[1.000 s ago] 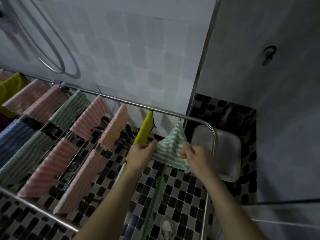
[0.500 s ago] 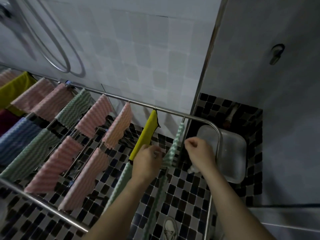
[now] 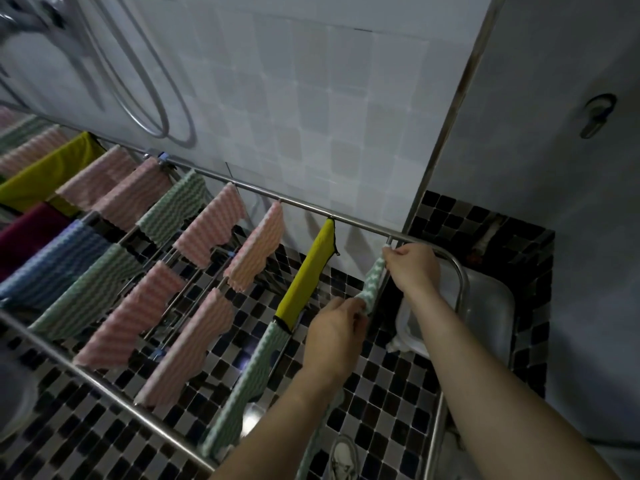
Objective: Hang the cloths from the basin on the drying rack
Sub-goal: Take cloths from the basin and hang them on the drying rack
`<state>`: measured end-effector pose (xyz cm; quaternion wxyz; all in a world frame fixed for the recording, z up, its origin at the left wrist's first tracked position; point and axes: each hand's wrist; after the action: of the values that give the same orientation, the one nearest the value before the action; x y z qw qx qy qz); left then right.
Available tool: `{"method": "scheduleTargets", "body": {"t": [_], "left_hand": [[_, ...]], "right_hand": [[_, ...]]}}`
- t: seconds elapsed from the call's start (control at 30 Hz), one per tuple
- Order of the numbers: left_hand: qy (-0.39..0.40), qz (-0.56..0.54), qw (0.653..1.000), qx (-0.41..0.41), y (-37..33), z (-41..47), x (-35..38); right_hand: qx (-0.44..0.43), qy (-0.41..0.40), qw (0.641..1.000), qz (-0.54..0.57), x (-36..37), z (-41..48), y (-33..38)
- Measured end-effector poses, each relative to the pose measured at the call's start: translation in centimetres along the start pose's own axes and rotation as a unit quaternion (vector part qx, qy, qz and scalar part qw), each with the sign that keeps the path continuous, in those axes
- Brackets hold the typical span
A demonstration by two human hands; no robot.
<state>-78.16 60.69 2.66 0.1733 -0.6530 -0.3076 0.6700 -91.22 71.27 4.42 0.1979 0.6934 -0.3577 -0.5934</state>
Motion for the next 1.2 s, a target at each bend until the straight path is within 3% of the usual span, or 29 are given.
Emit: {"method": "scheduleTargets", "body": {"t": [0.2,0.4,0.53,0.63,0.7,1.0,1.13,1.2], "left_hand": [[0.026,0.006,1.0,0.002,0.3,-0.4,-0.2],[0.125,0.041,0.991,-0.008,1.1,-2.0,-3.1],[0.166,0.066,0.984,-0.015,2.2,-3.6,-4.7],[0.149,0.057,0.987,-0.018,2.5,-4.5,-4.9],[0.13,0.054,0.99,-0.012,2.4,-4.8,-4.6],[0.07,0.06,0.996,-0.006,2.3,-6.8,-3.9],[-0.031,0.059,0.997,-0.041,3.6,-8.5,-6.0],[-0.078,0.089,0.99,-0.071,5.0,-9.7,-7.3]], "right_hand": [[-0.005,-0.031,0.999,-0.012,0.2,1.0,0.5],[-0.077,-0.051,0.995,-0.049,-0.2,0.0,1.1],[-0.188,0.06,0.976,-0.097,-0.9,-2.2,1.5],[-0.222,0.156,0.946,-0.177,-1.0,-3.8,1.6],[-0.223,0.179,0.937,-0.202,-0.7,-4.5,1.3],[-0.227,0.136,0.939,-0.217,-0.2,-6.4,0.7],[-0.245,0.153,0.934,-0.21,-0.6,-7.3,0.8],[-0.249,0.208,0.931,-0.166,-1.0,-8.2,1.1]]}}
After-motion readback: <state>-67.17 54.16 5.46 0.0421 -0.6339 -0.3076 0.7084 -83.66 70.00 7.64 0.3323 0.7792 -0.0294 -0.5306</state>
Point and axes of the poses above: each hand's wrist, its own z-axis towards the middle knuckle, its own x-axis out of the palm, y = z × x, and after that the axes turned 4 degrees about -x, right-handed
